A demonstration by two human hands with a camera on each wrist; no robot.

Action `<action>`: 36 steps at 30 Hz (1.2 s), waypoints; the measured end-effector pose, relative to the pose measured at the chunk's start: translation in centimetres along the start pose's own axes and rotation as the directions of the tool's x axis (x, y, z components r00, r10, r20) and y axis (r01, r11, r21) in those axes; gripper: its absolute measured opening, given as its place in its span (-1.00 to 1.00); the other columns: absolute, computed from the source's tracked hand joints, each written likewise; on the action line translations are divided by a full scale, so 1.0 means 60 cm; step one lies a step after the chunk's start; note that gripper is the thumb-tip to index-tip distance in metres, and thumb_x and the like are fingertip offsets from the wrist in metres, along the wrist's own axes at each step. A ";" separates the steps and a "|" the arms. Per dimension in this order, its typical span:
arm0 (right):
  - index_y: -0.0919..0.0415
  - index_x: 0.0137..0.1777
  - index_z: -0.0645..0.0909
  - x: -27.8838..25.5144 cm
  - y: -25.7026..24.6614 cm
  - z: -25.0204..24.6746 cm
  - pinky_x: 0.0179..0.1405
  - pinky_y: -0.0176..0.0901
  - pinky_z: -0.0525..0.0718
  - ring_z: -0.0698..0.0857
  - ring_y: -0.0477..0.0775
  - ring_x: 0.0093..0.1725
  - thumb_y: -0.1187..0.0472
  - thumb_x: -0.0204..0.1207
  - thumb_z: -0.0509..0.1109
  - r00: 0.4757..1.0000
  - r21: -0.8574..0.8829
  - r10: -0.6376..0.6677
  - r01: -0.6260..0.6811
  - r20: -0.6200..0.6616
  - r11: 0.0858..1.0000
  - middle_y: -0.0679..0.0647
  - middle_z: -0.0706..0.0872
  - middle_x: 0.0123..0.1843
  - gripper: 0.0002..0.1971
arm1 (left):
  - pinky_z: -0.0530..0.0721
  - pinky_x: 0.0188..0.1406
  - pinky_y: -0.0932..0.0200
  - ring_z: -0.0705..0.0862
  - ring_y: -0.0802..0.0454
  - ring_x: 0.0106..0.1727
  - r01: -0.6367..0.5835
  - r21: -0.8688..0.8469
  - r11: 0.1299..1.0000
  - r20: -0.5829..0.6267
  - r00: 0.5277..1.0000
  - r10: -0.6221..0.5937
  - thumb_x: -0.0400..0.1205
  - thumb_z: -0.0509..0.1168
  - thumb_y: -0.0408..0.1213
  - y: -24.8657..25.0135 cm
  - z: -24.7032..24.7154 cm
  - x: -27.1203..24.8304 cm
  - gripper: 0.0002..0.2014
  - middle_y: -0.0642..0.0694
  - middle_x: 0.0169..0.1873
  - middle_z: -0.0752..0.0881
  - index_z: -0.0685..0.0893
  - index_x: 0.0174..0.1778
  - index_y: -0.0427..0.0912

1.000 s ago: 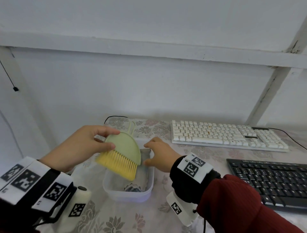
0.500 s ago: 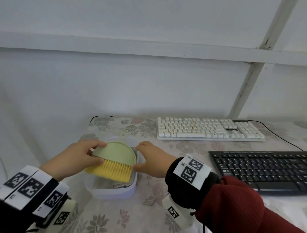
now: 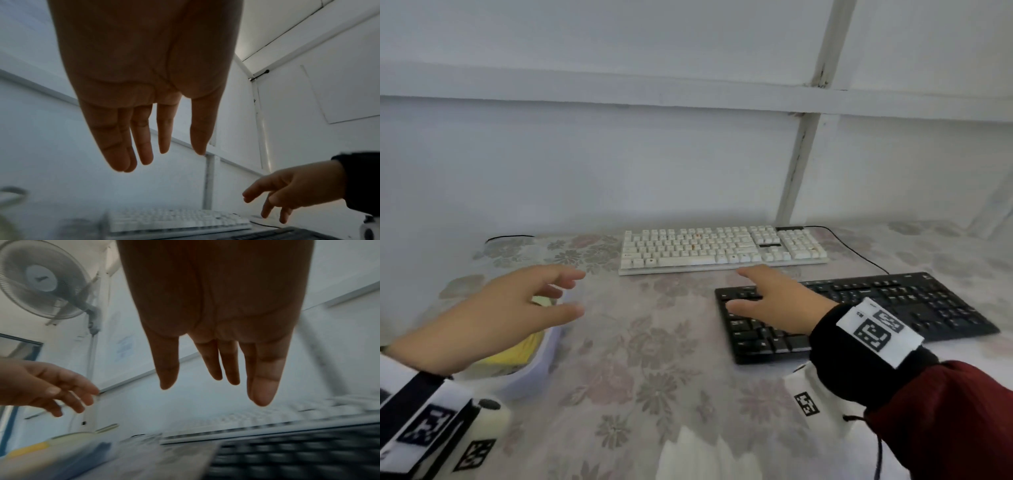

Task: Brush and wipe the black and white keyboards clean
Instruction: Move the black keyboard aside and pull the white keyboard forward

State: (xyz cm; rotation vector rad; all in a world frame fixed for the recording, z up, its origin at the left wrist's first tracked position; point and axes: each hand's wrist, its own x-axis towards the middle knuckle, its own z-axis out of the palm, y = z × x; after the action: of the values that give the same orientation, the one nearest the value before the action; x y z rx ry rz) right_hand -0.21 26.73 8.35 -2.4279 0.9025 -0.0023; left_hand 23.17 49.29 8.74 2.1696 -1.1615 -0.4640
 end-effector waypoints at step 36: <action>0.15 0.26 0.51 -0.067 0.586 -0.221 0.15 -0.05 0.71 0.71 0.04 0.07 0.17 0.10 0.72 0.938 0.128 0.334 -0.344 0.096 0.930 0.04 0.69 0.11 -0.30 | 0.61 0.17 0.05 0.70 0.04 0.08 0.299 -0.120 0.947 0.300 0.920 -0.252 -0.46 0.70 0.03 0.202 0.355 0.109 0.20 0.05 -0.02 0.78 0.55 0.23 0.00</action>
State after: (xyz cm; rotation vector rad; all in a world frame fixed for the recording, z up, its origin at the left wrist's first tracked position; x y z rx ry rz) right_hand -27.01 0.61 3.11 -2.0986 1.2336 0.1428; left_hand 7.27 31.13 0.98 2.1783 -0.9193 -0.9851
